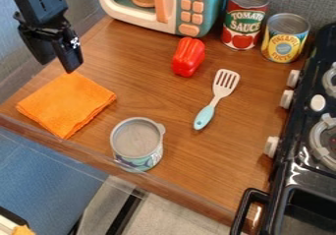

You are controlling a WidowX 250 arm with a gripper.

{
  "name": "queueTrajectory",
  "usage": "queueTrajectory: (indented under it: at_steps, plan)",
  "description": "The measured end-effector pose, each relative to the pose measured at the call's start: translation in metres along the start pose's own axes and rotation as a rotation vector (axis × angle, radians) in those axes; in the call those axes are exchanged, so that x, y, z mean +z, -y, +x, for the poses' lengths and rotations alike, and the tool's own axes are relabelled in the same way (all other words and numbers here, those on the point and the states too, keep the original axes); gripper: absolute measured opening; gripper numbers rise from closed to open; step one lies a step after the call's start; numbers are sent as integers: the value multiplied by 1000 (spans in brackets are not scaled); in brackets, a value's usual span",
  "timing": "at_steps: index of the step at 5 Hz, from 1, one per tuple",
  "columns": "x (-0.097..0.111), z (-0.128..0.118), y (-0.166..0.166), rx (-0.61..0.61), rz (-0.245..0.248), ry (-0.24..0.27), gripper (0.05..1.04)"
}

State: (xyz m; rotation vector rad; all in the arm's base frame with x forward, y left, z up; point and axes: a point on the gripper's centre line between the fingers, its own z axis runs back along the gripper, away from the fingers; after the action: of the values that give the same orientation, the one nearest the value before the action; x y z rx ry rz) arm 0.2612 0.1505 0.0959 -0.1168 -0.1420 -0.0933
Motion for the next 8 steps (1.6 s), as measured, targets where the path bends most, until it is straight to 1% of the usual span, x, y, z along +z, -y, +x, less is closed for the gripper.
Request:
queueTrajectory:
  at_steps: [1, 2, 3, 4, 5, 6, 7, 8]
  plan:
    - [-9, -3, 1, 3, -20, -23, 999]
    - [-16, -5, 12, -27, -35, -40, 999]
    - [-15, -3, 25, -51, -30, -29, 999]
    - [-19, 6, 55, -93, -43, -12, 999]
    - [-28, 19, 84, -91, -33, 4, 999]
    - [-35, 35, 115, -78, -18, 38, 999]
    - [-44, 47, 137, -55, -10, 66, 999]
    - [-62, 53, 151, -44, 3, 63, 999]
